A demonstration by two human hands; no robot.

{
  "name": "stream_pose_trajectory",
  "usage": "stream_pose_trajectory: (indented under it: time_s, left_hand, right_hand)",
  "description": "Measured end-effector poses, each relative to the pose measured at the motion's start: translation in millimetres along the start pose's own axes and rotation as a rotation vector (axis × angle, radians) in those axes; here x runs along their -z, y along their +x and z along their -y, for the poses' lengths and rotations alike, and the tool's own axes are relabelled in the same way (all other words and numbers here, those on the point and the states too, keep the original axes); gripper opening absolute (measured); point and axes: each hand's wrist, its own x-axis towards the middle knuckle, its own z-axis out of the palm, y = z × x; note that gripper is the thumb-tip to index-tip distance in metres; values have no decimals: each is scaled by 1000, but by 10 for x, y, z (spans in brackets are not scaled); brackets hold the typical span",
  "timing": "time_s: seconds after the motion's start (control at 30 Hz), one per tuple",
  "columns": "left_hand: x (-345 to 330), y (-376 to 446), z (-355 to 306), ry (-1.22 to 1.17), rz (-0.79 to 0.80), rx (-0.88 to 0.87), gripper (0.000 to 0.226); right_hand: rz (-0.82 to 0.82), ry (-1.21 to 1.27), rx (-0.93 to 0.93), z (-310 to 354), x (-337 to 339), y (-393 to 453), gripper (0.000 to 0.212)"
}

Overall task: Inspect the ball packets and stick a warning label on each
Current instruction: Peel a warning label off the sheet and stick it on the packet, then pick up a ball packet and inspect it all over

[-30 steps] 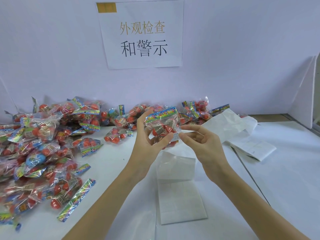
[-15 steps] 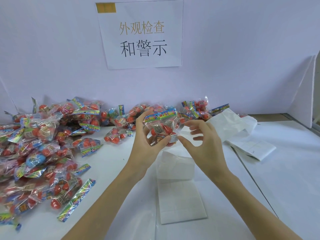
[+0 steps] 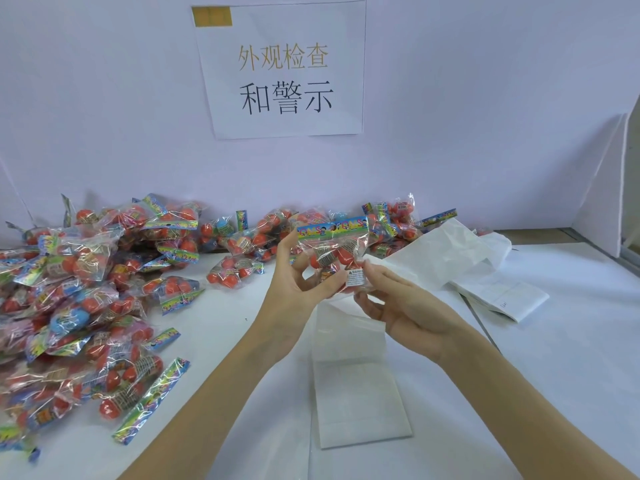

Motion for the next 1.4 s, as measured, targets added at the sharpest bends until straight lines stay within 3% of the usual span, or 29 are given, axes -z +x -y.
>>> stream_pose_trajectory:
  time_s: [0.13,0.3,0.33,0.4,0.47,0.5,0.6,0.67,0.73,0.83,1.0,1.17,1.3,1.4]
  left_hand:
    - [37,1,7,132,-71,6,89]
    - [-5,-18,1,181,-47,33,63]
    - [5,-10,-16,205,-73,3,55]
    - [79,22,-48,378,-158,-105,35]
    - [228,56,-39,674,-243,-207,23]
    - [323,76,-19,859,-287,-245,23]
    - [625,139,85,1431,-355,-151,39]
    - [799,145,151,1643,-354,65,55]
    - [924,132,205,1729,-350,174,61]
    - [991,149,187,1724,-385,115,54]
    - [880,177,69,1704,-345,65,40]
    - [605,138,-36,1140,-387,-168,12]
    - [362,96,-143,573,-277,-109,18]
    - [215,36,-170,376,-95,-41,24]
  right_hand:
    - [-8,-216,38,1,-3,-13,36]
    - [-71,-424,84,124,49,-18,22]
    - [-56,-318,111,224,78,-38,18]
    - [134,209,174,438,186,-113,15]
    - [490,763,198,567,281,-233,38]
    - [609,874,177,617,298,-293,51]
    - [708,841,148,644,324,-330,61]
    - [669,806,109,591,312,-293,53]
    - [539,725,98,528,296,-235,45]
    - [347,541,121,427,276,-153,40]
    - [257,463,77,311,268,-56,41]
    - [200,404,34,257,264,-18,38]
    - [68,220,34,194,231,23,38]
    - [-31,-89,114,135,187,36,40]
